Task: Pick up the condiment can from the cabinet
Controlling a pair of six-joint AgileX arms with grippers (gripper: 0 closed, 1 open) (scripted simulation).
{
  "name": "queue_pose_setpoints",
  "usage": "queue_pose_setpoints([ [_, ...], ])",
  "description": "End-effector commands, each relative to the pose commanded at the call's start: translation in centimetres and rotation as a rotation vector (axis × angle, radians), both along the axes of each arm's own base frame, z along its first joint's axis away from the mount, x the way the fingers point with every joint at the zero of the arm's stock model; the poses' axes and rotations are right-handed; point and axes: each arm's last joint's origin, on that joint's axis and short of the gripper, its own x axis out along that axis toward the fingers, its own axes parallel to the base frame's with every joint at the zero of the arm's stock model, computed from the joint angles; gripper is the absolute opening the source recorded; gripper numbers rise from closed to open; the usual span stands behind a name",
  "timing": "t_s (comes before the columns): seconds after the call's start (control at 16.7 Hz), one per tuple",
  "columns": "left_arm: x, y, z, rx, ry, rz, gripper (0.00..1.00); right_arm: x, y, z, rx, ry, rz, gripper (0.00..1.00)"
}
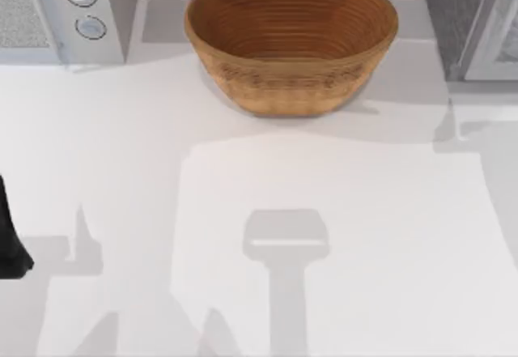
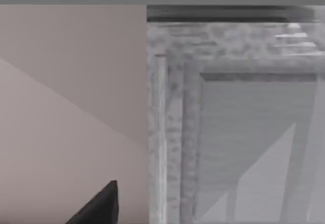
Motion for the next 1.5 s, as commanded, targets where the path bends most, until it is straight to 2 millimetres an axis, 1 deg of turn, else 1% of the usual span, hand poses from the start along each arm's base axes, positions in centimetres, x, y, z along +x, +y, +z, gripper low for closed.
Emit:
queue_pose_setpoints([
  [0.12,0.0,0.0,0.0,0.000,0.000,0.000,1.00,2.1,0.6,3.4,0.000,-0.004,0.000,1.00],
  [0.24,0.0,0.0,0.0,0.000,0.000,0.000,1.00,4.2,1.3,6.1,0.000,-0.007,0.001,1.00],
  [0.42,0.0,0.0,0.0,0.000,0.000,0.000,1.00,6.9,2.2,8.9,0.002,-0.016,0.002,1.00],
  [0.54,0.0,0.0,0.0,0.000,0.000,0.000,1.00,8.2,2.7,10.0,0.003,-0.019,0.003,1.00],
  [0.72,0.0,0.0,0.0,0.000,0.000,0.000,1.00,9.1,3.1,10.5,0.003,-0.017,0.004,1.00],
  [1.02,0.0,0.0,0.0,0.000,0.000,0.000,1.00,9.1,3.0,10.6,0.004,-0.022,0.001,1.00],
  [1.32,0.0,0.0,0.0,0.000,0.000,0.000,1.00,11.6,4.3,10.2,0.003,-0.026,-0.006,1.00],
  [1.5,0.0,0.0,0.0,0.000,0.000,0.000,1.00,11.7,4.4,10.2,0.003,-0.027,-0.006,1.00],
])
